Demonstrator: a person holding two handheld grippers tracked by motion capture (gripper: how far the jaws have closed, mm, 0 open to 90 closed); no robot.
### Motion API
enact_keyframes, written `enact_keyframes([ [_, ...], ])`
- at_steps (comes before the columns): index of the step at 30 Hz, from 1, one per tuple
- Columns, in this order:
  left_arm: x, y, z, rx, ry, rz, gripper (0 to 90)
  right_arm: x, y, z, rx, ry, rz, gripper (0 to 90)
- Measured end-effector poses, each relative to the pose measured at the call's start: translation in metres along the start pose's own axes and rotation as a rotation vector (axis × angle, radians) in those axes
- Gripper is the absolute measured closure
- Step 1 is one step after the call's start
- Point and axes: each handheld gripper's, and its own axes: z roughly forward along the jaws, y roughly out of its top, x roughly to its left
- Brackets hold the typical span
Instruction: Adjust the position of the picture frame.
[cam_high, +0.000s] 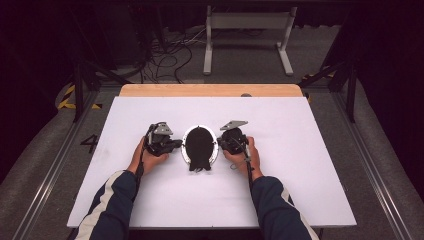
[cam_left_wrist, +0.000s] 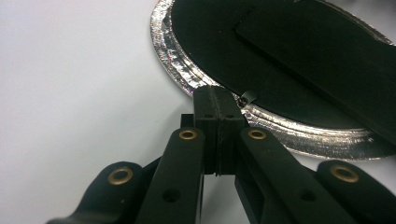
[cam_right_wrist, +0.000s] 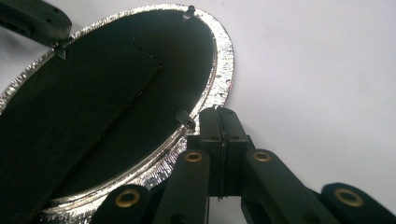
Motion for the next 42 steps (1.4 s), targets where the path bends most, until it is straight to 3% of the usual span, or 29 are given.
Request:
enact_keyframes([
  [4,-0.004,0.004,0.004,0.0,-0.041,-0.017,90.0,-0.003,-0.006,-0.006,-0.002,-0.004,-0.004,90.0],
  [8,-0.014,0.011,0.013,0.003,-0.066,0.002,90.0,-0.008,-0.016,-0.015,-0.017,-0.05,0.004,90.0],
  [20,-0.032,0.027,0.029,0.002,-0.069,0.029,90.0,-0.022,-0.038,-0.034,-0.041,-0.065,0.07,90.0],
  [26,-0.037,0.03,0.033,0.001,-0.081,0.038,90.0,-0.02,-0.044,-0.042,-0.034,-0.109,0.048,90.0],
  [33,-0.044,0.033,0.036,0.004,-0.097,0.052,90.0,-0.018,-0.046,-0.05,-0.039,-0.114,0.032,90.0],
  [35,-0.049,0.035,0.037,0.01,-0.076,0.064,90.0,-0.017,-0.045,-0.052,-0.033,-0.11,0.014,90.0],
  [40,-0.048,0.034,0.038,-0.002,-0.074,0.062,90.0,-0.022,-0.049,-0.053,-0.045,-0.085,0.039,90.0],
  [42,-0.05,0.034,0.038,-0.002,-0.048,0.074,89.5,-0.023,-0.05,-0.054,-0.048,-0.077,0.048,90.0],
])
